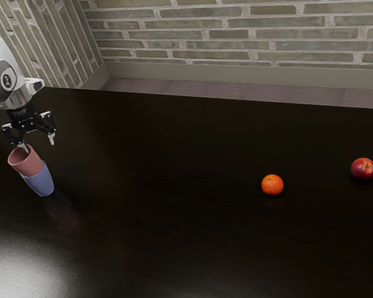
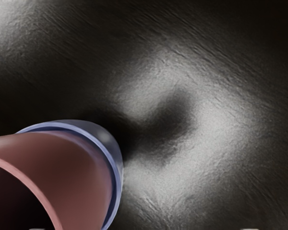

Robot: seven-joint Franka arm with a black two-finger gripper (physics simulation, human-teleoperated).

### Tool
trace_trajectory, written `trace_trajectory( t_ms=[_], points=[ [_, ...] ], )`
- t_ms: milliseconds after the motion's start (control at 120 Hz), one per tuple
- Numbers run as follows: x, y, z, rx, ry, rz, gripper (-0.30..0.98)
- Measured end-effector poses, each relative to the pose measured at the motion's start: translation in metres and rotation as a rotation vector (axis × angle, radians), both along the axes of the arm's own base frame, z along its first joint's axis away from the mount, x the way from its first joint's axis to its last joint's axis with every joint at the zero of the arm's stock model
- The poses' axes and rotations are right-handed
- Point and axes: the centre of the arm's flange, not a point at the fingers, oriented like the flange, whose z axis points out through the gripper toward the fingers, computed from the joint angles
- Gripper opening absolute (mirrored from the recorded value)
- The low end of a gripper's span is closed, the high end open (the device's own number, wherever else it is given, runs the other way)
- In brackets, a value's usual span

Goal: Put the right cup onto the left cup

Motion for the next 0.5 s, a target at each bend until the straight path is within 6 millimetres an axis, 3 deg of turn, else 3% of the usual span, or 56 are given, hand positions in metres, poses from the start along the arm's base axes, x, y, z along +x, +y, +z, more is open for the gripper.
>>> trace_trajectory(
  t_ms=[108, 242, 383, 500],
  points=[
    [-0.002, 0.006, 0.006, 0.002, -0.01, 0.005, 0.58],
    [0.006, 0.02, 0.069, 0.067, -0.079, -0.001, 0.62],
    [0.0, 0.025, 0.091, 0.088, -0.075, -0.011, 0.65],
    [0.001, 0.026, 0.135, 0.119, -0.112, -0.106, 0.66]
  ],
)
